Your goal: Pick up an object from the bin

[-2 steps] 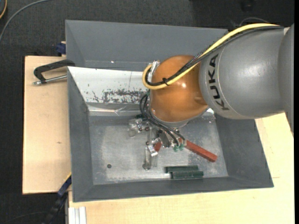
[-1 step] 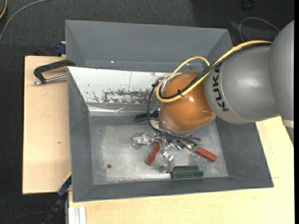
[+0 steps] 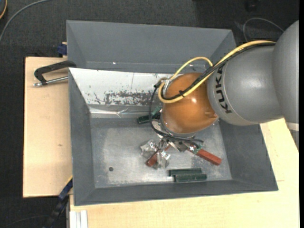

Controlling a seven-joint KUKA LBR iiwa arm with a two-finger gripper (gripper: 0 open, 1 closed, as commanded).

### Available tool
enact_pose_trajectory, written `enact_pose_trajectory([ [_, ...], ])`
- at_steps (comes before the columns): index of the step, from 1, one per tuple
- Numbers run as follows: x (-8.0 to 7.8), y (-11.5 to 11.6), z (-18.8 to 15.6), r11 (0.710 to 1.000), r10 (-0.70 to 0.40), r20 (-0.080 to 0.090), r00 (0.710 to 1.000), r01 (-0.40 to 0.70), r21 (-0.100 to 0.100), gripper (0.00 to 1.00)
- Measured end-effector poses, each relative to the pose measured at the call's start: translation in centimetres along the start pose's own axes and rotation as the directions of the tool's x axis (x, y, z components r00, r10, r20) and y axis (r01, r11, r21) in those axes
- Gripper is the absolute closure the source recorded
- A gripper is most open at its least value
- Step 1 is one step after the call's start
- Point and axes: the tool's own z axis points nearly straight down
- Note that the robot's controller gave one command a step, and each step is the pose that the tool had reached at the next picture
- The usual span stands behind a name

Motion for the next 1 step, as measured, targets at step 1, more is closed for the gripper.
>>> enact_pose_trajectory([
  [1, -0.35, 1.31, -12.94, 0.999, 0.052, 0.013, 0.999, -0.052, 0.007, 1.0],
])
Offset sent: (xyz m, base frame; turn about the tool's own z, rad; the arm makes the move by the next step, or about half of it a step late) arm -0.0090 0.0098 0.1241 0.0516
